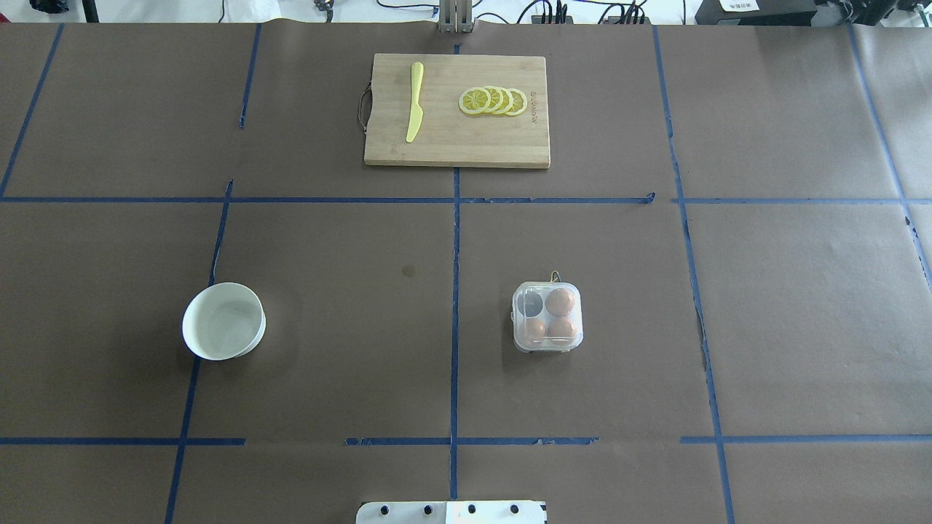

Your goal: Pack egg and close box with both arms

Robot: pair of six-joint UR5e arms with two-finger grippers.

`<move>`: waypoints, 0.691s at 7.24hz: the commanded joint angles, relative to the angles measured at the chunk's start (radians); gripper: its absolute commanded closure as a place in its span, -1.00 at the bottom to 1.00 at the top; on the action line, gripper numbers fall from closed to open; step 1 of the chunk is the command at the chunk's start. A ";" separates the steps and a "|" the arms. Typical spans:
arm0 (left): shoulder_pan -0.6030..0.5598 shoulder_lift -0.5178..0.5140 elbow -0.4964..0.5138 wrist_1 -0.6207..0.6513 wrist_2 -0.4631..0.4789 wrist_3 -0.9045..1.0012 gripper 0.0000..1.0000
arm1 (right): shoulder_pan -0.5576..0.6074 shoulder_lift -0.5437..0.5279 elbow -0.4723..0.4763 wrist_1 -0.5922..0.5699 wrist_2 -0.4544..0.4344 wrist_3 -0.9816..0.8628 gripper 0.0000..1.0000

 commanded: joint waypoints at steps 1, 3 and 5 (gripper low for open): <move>0.000 0.000 0.000 0.001 -0.001 0.020 -1.00 | -0.002 0.001 -0.005 -0.004 -0.012 -0.041 -1.00; 0.000 -0.002 -0.006 0.005 -0.002 0.020 -1.00 | -0.004 -0.004 -0.008 0.001 -0.006 -0.030 -1.00; 0.000 -0.003 -0.006 0.005 -0.002 0.020 -1.00 | -0.004 -0.006 -0.020 0.001 0.003 -0.027 -1.00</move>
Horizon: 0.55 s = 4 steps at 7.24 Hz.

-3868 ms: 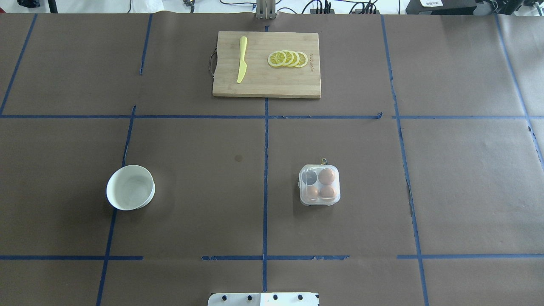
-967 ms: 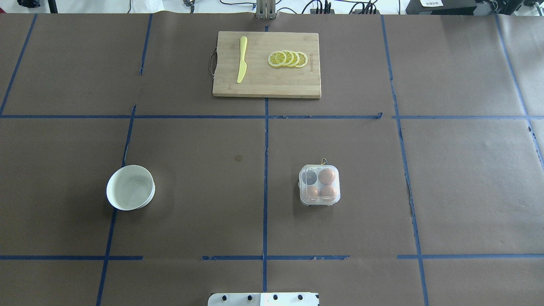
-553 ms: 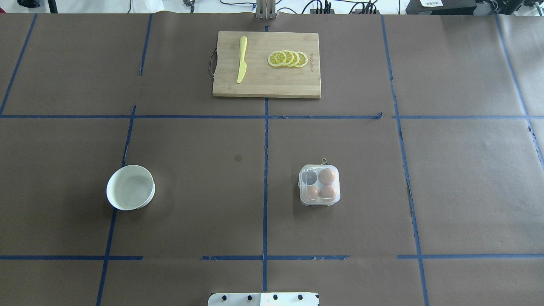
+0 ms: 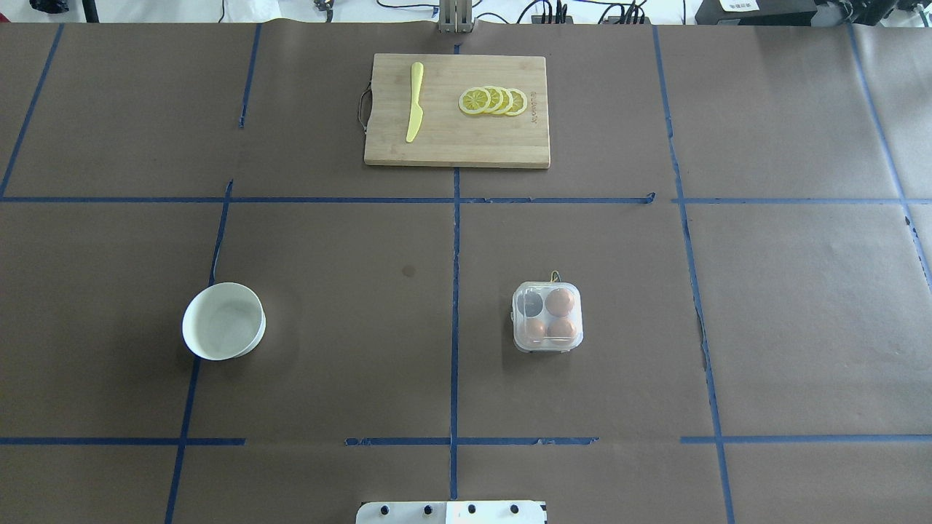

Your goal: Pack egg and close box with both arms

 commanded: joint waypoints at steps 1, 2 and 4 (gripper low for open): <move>0.000 0.002 0.011 -0.003 0.000 0.000 -1.00 | 0.000 -0.001 -0.008 0.000 0.004 0.003 -1.00; 0.000 0.003 0.031 -0.004 0.000 0.002 -1.00 | 0.000 -0.001 -0.008 0.000 0.004 0.003 -1.00; -0.002 0.013 0.053 -0.004 0.001 0.069 -1.00 | 0.000 -0.001 -0.008 0.000 0.004 0.005 -1.00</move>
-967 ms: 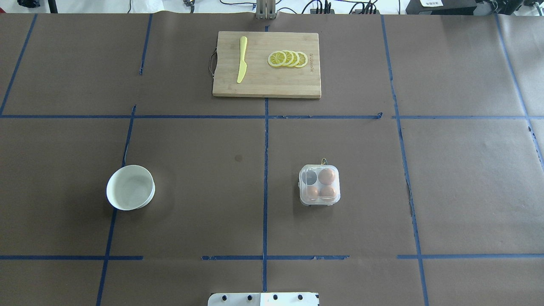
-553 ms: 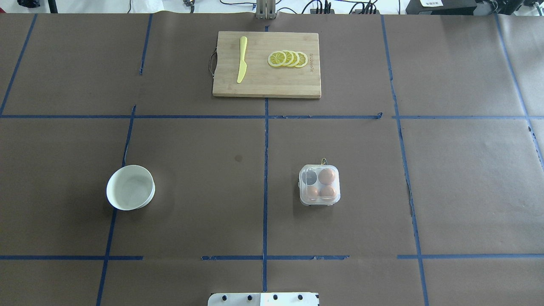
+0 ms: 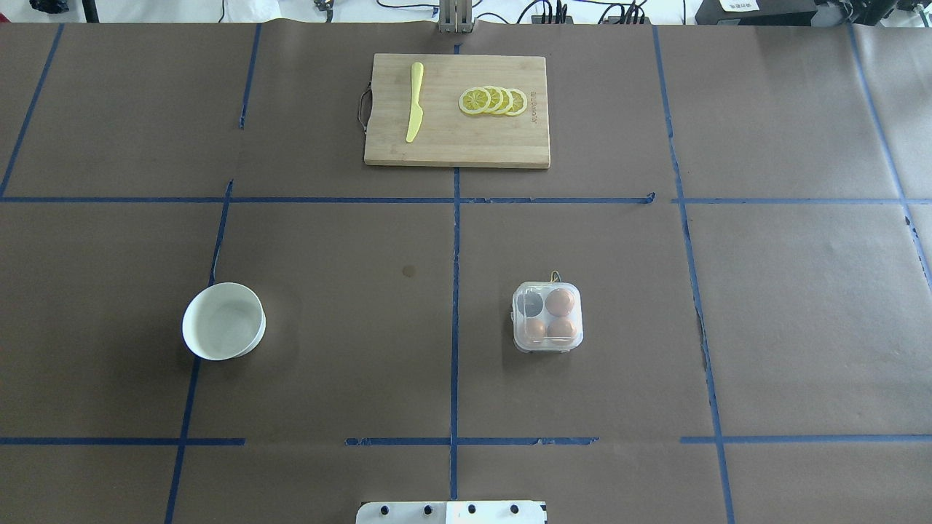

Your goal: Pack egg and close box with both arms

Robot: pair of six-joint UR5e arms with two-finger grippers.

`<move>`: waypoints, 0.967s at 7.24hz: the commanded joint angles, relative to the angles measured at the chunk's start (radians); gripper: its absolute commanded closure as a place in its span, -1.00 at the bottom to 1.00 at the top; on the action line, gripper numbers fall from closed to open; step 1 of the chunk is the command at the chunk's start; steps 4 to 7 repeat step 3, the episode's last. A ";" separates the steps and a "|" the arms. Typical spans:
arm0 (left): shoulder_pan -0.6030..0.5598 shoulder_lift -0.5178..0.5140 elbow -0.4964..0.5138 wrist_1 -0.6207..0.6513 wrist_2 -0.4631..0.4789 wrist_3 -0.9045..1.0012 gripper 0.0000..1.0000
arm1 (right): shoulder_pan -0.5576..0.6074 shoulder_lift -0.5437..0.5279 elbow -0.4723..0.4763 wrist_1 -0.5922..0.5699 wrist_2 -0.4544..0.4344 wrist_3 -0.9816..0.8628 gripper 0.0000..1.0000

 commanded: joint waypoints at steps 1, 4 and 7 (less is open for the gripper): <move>-0.004 0.026 0.019 0.000 0.000 0.090 -1.00 | 0.000 0.000 0.000 0.000 0.002 0.001 -1.00; -0.022 0.055 0.017 0.000 -0.002 0.095 -1.00 | 0.000 0.000 -0.003 0.000 0.006 0.001 -1.00; -0.022 0.055 0.017 0.000 -0.002 0.095 -1.00 | 0.000 0.000 -0.003 0.000 0.006 0.001 -1.00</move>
